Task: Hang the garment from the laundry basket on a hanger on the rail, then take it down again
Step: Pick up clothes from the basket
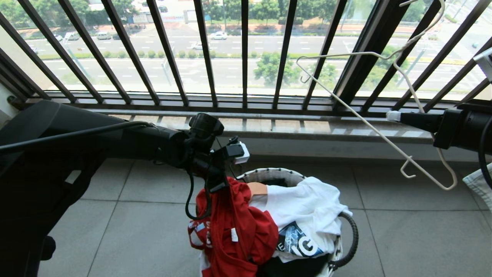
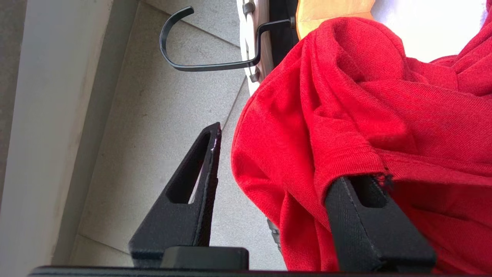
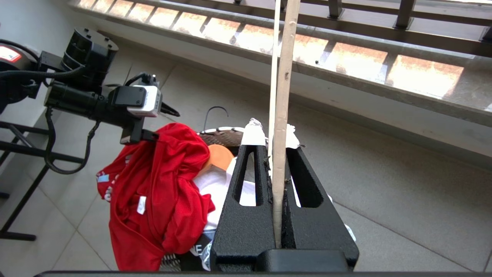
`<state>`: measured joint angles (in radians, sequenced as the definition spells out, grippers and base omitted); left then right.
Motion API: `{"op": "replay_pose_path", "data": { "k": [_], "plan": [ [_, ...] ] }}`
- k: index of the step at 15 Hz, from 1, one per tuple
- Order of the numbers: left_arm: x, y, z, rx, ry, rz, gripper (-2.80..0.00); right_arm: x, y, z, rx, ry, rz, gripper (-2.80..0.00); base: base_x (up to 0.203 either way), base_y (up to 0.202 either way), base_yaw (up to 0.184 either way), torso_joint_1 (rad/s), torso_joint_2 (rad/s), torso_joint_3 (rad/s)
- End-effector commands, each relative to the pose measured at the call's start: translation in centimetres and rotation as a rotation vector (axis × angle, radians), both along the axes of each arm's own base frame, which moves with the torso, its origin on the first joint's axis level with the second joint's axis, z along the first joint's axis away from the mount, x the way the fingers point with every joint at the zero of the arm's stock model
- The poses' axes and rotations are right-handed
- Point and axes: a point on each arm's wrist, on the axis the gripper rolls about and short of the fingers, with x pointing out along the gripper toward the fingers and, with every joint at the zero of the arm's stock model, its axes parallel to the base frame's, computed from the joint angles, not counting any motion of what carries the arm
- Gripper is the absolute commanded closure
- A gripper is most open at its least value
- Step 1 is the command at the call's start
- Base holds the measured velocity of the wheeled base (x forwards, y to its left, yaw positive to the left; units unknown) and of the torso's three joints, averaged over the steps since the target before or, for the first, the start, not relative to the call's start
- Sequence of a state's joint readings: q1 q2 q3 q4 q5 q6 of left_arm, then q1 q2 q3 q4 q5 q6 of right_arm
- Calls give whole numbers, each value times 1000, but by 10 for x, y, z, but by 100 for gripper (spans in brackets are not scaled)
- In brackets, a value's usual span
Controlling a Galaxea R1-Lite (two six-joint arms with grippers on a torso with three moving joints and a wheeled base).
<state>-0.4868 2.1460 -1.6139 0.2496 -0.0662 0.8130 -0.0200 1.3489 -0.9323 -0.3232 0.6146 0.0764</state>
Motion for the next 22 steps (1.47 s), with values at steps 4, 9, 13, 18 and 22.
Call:
{"op": "replay_pose_path", "data": {
  "k": [4, 9, 13, 18, 22],
  "plan": [
    [0, 0, 6, -26, -5, 19, 0, 0, 0, 0, 1, -3, 5, 0, 0, 0, 0, 0, 0, 0],
    [-19, -4, 33, -186, 41, 145, 0, -4, 0, 4, 3, -17, 5, 0, 0, 0, 0, 0, 0, 0],
    [-50, -3, 59, -288, 139, 245, 0, -7, 1, 5, 3, -21, 11, 0, 0, 0, 0, 0, 0, 0],
    [-67, -1, 77, -423, 234, 382, 0, -6, 2, 4, 6, 32, 27, 0, 0, 0, 0, 0, 0, 0],
    [-77, -9, 84, -595, 354, 539, 0, 1, 2, 3, 9, 69, 29, 0, 0, 0, 0, 0, 0, 0]
  ]
}}
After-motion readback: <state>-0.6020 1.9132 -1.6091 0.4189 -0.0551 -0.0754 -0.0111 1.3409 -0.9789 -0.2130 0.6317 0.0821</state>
